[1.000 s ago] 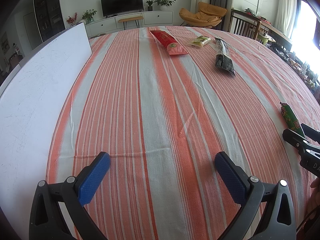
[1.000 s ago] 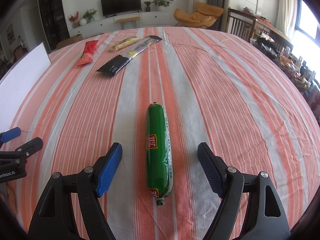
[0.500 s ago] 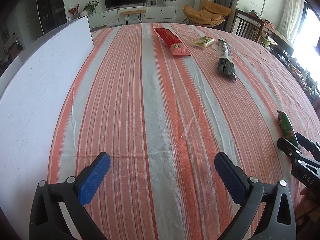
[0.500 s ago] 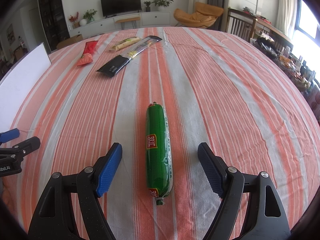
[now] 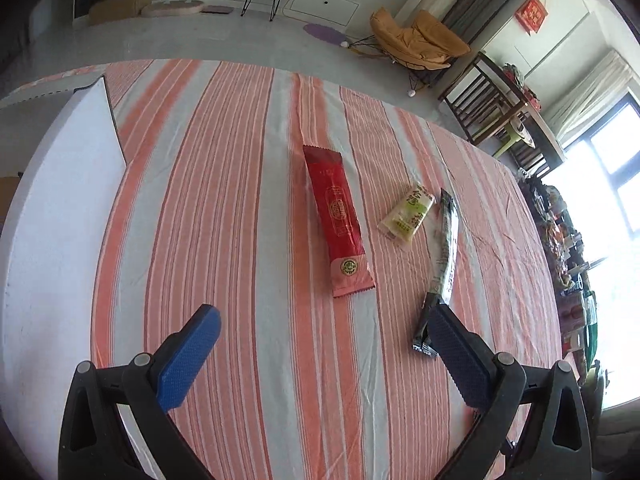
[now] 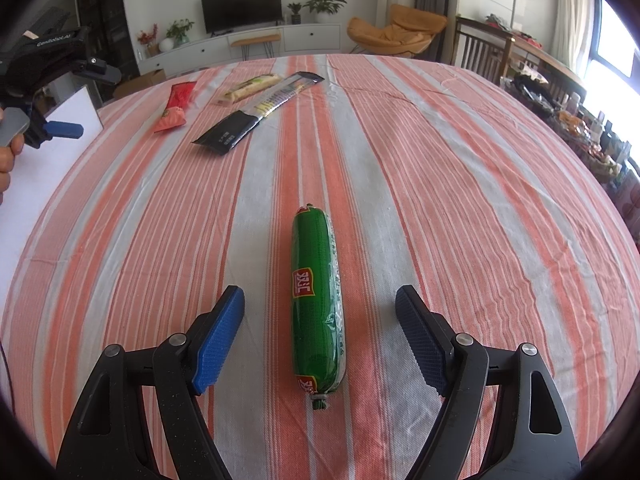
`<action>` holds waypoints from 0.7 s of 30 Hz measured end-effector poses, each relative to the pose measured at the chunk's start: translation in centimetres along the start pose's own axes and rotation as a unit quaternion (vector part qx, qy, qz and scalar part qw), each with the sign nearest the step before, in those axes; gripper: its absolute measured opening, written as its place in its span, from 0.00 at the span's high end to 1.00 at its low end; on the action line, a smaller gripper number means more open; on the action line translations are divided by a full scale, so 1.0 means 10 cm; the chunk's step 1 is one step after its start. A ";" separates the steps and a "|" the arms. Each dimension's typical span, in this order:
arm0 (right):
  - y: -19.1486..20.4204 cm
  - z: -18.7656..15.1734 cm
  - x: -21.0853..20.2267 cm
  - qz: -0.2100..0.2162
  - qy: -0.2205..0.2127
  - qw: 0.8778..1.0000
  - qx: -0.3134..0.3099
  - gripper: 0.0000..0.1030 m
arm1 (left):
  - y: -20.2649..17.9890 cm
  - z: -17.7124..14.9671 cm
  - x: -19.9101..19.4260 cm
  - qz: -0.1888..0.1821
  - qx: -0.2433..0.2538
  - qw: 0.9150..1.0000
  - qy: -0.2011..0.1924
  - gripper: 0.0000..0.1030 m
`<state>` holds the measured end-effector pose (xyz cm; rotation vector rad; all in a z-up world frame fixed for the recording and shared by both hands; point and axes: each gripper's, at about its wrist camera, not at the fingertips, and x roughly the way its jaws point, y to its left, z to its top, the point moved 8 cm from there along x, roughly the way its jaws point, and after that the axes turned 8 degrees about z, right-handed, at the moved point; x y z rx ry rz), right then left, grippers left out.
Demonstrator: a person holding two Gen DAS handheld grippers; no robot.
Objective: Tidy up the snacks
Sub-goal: 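Move the left tool to the red packet and grasp it, then lift the red packet with the left tool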
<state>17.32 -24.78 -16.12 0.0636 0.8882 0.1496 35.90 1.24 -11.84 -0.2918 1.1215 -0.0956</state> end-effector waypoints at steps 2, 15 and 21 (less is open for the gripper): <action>0.00 0.00 0.00 0.000 0.000 1.000 0.000 0.21 | -0.07 0.12 0.17 0.005 0.006 1.000 0.006 0.02; 0.01 0.00 0.00 0.001 0.000 1.000 0.000 0.21 | -0.50 0.32 1.02 0.161 0.146 0.976 -0.026 0.83; 0.01 0.00 -0.01 0.001 0.000 1.000 0.001 0.21 | -0.39 -0.11 0.58 0.116 0.157 0.980 -0.031 0.85</action>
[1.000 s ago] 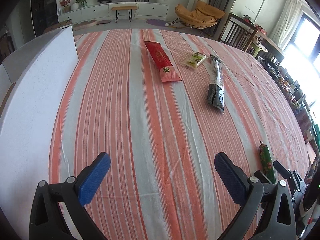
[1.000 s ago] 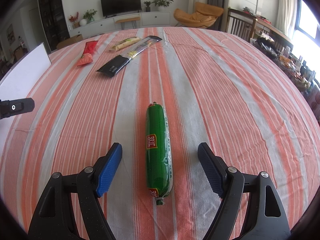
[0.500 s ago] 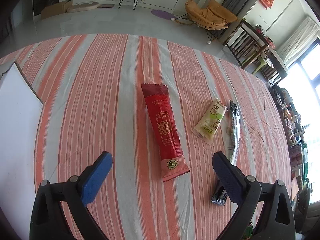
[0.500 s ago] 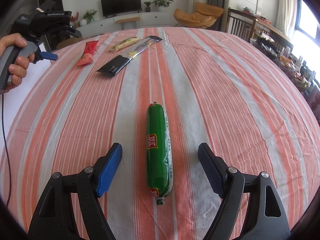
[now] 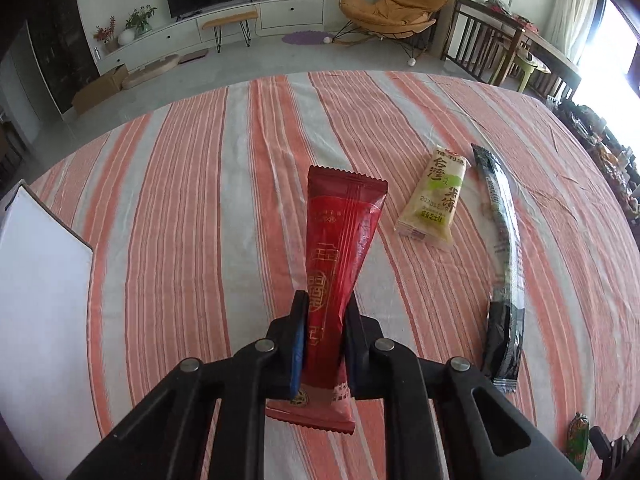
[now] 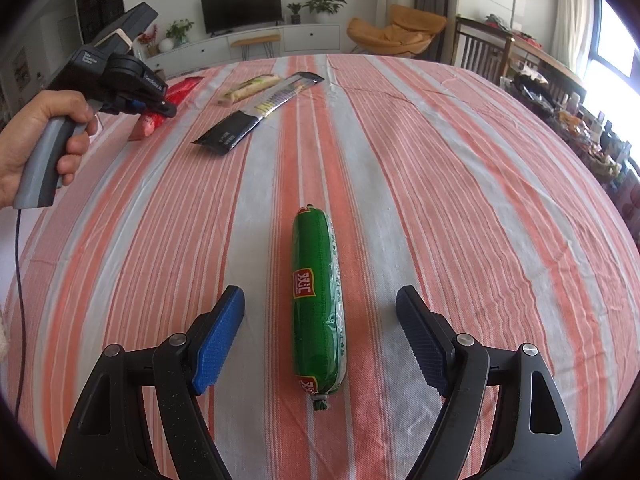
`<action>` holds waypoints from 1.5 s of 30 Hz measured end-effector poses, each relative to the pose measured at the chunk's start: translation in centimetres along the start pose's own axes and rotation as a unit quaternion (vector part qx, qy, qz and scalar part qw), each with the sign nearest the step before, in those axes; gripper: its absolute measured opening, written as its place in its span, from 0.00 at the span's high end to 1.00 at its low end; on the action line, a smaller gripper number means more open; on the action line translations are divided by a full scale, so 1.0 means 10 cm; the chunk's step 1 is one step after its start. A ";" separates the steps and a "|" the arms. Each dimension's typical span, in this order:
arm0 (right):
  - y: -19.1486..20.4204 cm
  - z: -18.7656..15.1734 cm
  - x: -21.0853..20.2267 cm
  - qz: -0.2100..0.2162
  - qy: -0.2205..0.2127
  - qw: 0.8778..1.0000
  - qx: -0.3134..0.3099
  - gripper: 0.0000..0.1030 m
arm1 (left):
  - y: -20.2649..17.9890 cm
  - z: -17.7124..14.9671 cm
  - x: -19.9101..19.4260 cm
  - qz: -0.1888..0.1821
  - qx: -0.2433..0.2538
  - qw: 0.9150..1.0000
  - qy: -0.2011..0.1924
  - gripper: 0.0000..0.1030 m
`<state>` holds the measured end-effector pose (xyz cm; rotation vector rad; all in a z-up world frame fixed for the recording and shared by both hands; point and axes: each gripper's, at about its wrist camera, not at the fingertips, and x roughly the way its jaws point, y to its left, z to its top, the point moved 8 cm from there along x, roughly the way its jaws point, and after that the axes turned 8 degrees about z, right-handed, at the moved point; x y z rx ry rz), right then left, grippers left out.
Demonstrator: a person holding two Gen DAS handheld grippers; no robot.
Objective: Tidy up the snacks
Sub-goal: 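Lift the red packet with the left tool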
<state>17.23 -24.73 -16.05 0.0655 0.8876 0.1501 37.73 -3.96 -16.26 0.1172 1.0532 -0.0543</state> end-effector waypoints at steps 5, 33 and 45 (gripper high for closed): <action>0.00 0.00 -0.01 -0.001 0.000 1.000 0.001 0.21 | -0.01 -0.58 -0.65 -0.044 0.005 0.999 0.007 0.85; 0.00 -0.01 -0.01 -0.003 -0.001 1.000 0.004 0.21 | -0.29 -1.76 -0.72 0.007 0.025 0.998 -0.062 0.00; 0.00 -0.01 -0.01 -0.003 -0.001 1.000 0.004 0.21 | -0.29 -1.76 -0.72 0.007 0.025 0.998 -0.062 0.00</action>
